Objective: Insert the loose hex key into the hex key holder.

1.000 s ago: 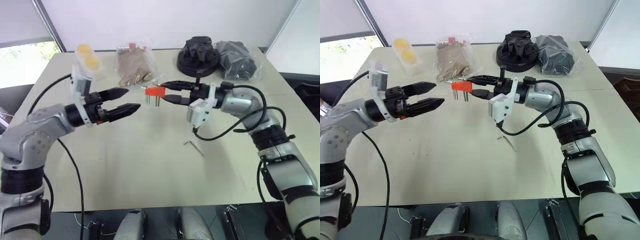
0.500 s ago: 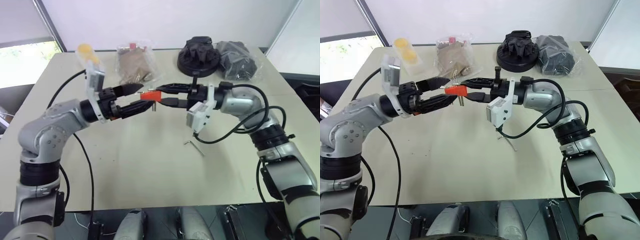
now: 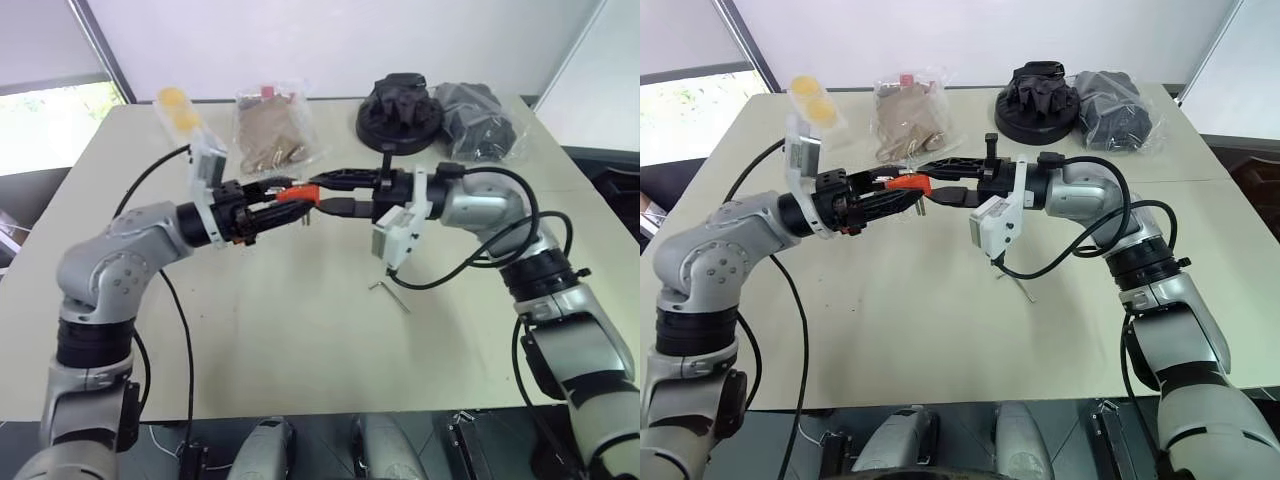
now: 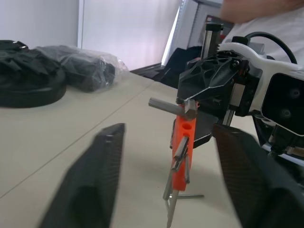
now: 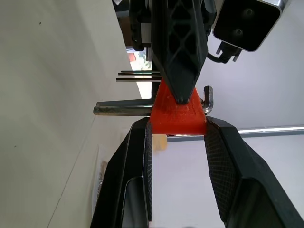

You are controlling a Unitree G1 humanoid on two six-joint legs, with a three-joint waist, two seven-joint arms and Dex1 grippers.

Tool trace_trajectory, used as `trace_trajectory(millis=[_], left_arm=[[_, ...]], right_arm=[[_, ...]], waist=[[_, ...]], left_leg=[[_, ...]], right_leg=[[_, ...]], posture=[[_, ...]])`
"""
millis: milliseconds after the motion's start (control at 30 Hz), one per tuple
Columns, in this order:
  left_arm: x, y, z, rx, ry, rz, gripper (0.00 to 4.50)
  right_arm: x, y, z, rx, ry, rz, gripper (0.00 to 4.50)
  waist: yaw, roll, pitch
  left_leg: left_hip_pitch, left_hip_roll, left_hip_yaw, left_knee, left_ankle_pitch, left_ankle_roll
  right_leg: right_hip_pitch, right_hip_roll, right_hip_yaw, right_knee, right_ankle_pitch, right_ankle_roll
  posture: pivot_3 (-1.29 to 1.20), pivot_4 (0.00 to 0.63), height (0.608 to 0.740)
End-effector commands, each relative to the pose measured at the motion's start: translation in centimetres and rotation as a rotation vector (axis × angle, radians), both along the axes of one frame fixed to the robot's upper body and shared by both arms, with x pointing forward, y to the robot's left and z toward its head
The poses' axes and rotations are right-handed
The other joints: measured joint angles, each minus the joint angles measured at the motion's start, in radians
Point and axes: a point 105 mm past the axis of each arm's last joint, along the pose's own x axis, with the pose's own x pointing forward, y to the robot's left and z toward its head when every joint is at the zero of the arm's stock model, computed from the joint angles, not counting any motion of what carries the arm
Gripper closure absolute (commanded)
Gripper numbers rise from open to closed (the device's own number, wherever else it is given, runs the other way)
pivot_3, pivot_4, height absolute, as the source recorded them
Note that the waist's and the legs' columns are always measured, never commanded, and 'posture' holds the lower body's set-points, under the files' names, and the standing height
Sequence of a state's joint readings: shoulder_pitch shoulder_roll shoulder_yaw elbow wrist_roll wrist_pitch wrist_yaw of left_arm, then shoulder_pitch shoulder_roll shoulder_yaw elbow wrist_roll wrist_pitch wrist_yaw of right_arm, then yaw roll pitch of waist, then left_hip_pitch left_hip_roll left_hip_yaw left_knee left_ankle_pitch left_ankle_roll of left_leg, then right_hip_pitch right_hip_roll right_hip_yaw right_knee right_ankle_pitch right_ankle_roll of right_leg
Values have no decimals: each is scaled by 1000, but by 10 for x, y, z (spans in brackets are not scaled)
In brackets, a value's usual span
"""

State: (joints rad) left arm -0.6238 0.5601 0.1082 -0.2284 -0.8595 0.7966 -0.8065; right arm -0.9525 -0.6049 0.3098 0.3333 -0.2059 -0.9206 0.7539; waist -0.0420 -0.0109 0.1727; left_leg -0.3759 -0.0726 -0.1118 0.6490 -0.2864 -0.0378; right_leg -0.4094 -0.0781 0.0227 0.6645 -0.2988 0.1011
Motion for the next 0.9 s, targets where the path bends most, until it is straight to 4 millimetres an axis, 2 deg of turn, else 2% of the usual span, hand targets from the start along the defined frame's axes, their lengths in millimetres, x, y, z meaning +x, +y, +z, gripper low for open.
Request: trace_trajectory(millis=[33, 67, 100, 633, 700, 733, 867, 900], left_arm=[[-2, -2, 8, -16, -43, -14, 3840], [-2, -3, 8, -17, -42, -16, 4387], [-2, -3, 8, -19, -41, -17, 4450], [-4, -4, 4, -9, -42, -9, 4450], [-4, -4, 4, -7, -44, -8, 4500], [-4, -4, 4, -7, -45, -8, 4500], [-5, -4, 5, -5, -49, -7, 4500], [-5, -4, 5, -3, -50, -7, 4500]], right_arm=[[-11, 3, 15, 35, -44, 43, 3499], [-12, 4, 14, 33, -41, 45, 3499], [-13, 4, 13, 29, -38, 45, 3499], [-12, 5, 9, 13, -14, 43, 3499], [-11, 3, 7, 2, -3, 37, 2472], [-11, 3, 6, 0, 1, 36, 2196], [-9, 1, 6, -2, 12, 22, 177], [-8, 0, 6, -4, 19, 11, 80]], waist=[[0, 0, 0], [-1, 0, 0], [-1, 0, 0], [0, 0, 0], [0, 0, 0], [-1, 0, 0], [0, 0, 0], [0, 0, 0]], left_leg=[[0, 0, 0, 0, 0, 0], [0, 0, 0, 0, 0, 0], [0, 0, 0, 0, 0, 0], [0, 0, 0, 0, 0, 0], [0, 0, 0, 0, 0, 0], [0, 0, 0, 0, 0, 0], [0, 0, 0, 0, 0, 0], [0, 0, 0, 0, 0, 0]], right_leg=[[0, 0, 0, 0, 0, 0], [0, 0, 0, 0, 0, 0], [0, 0, 0, 0, 0, 0], [0, 0, 0, 0, 0, 0], [0, 0, 0, 0, 0, 0], [0, 0, 0, 0, 0, 0], [0, 0, 0, 0, 0, 0], [0, 0, 0, 0, 0, 0]], posture=[[0, 150, 740], [0, 150, 740], [0, 150, 740], [0, 150, 740], [0, 150, 740], [0, 150, 740], [0, 150, 740], [0, 150, 740]])
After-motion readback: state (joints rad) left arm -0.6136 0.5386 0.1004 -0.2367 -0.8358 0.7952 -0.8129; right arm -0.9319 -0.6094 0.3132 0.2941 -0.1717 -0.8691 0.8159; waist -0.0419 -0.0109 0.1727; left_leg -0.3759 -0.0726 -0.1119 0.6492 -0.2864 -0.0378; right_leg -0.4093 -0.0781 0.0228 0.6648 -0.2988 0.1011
